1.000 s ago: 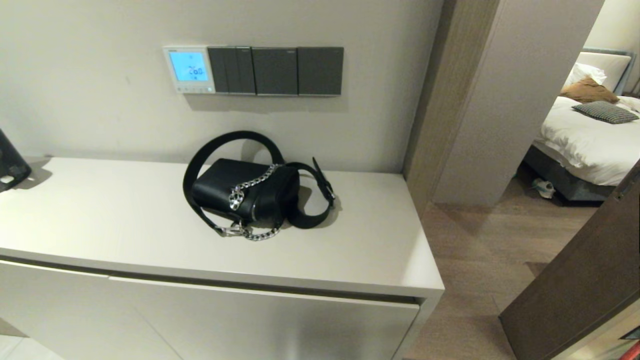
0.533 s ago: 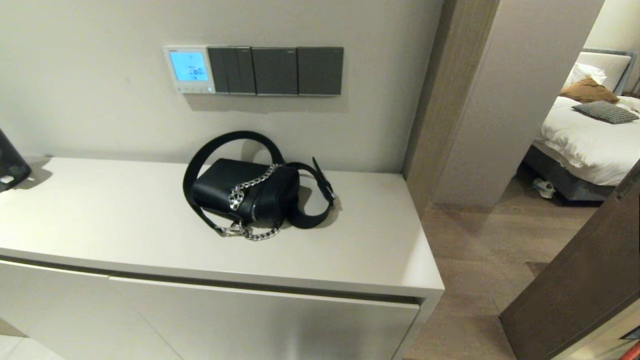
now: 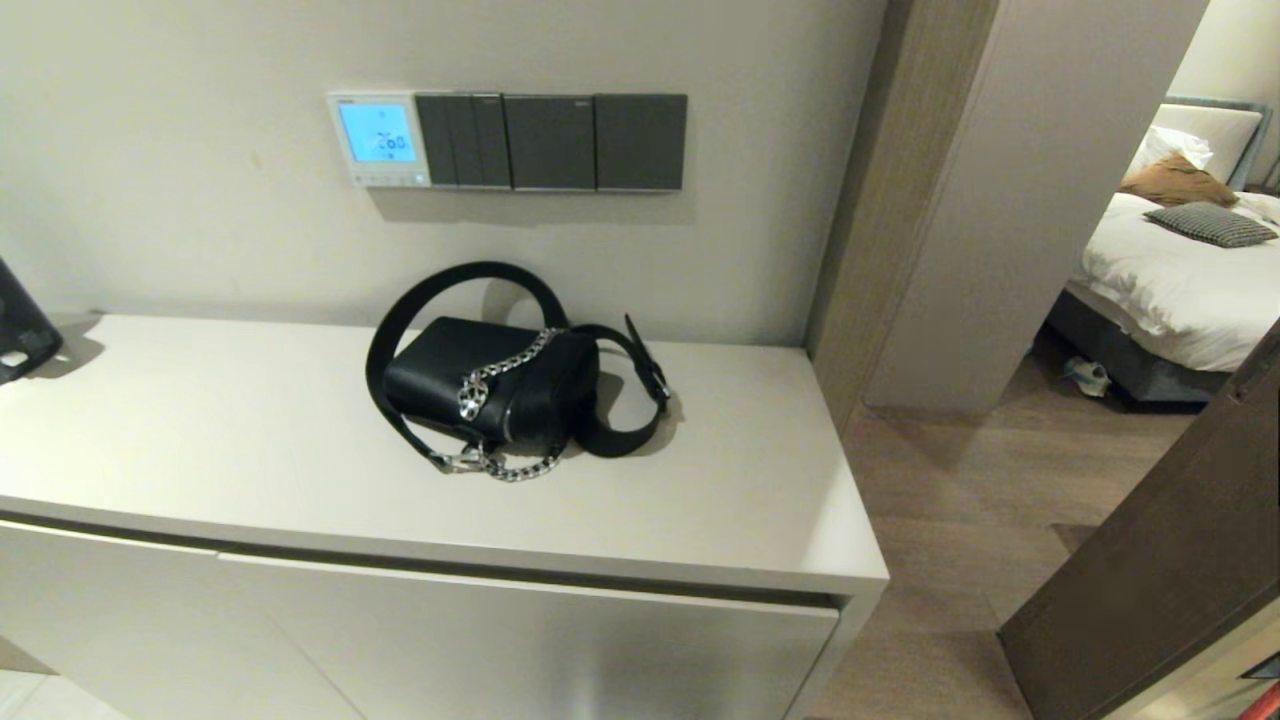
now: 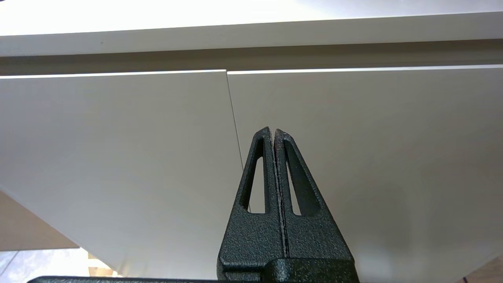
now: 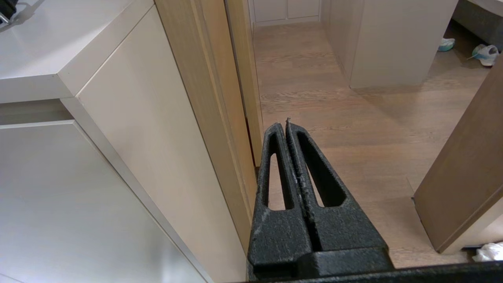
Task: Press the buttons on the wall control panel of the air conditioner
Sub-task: Turn off the central air conditioner
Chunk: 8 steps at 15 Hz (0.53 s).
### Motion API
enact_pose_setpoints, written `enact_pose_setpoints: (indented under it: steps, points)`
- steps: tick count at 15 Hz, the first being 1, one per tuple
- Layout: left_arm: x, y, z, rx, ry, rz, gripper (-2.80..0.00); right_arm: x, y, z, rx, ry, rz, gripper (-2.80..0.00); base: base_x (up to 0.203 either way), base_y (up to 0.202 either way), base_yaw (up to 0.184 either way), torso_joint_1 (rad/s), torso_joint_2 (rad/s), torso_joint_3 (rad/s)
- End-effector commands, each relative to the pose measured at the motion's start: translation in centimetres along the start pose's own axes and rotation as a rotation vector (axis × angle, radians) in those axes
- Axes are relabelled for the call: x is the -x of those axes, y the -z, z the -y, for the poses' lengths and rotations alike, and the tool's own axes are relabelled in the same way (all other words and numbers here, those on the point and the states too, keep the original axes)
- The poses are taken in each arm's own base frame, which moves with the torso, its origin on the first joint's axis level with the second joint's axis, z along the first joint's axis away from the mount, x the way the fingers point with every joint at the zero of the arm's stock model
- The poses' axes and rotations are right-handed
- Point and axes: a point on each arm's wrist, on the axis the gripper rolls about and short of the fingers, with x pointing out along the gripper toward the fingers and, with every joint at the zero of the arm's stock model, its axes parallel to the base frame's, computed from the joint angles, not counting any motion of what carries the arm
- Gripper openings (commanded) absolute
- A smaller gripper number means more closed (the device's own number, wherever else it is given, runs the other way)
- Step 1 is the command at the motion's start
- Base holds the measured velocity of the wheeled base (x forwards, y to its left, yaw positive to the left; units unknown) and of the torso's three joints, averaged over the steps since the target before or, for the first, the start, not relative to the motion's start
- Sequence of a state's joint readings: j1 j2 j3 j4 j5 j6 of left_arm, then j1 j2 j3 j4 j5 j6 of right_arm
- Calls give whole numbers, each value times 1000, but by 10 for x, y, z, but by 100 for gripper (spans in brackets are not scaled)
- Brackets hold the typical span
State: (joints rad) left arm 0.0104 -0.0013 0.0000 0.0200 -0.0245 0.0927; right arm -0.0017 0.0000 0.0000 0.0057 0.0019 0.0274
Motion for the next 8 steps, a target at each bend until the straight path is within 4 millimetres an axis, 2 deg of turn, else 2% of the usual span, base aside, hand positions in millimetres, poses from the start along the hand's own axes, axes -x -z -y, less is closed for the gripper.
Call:
enact_pose_setpoints:
  steps: [1, 4, 8]
  points:
    - [1, -3, 0, -3, -2, 15, -280, 0, 0, 0, 0, -1, -3, -280, 0, 0, 0, 0, 0, 0]
    - [3, -10, -1, -4, 0, 44, -280, 0, 0, 0, 0, 0, -2, -280, 0, 0, 0, 0, 0, 0]
    - [8, -32, -2, -5, 13, 70, -280, 0, 0, 0, 0, 0, -3, -280, 0, 0, 0, 0, 0, 0]
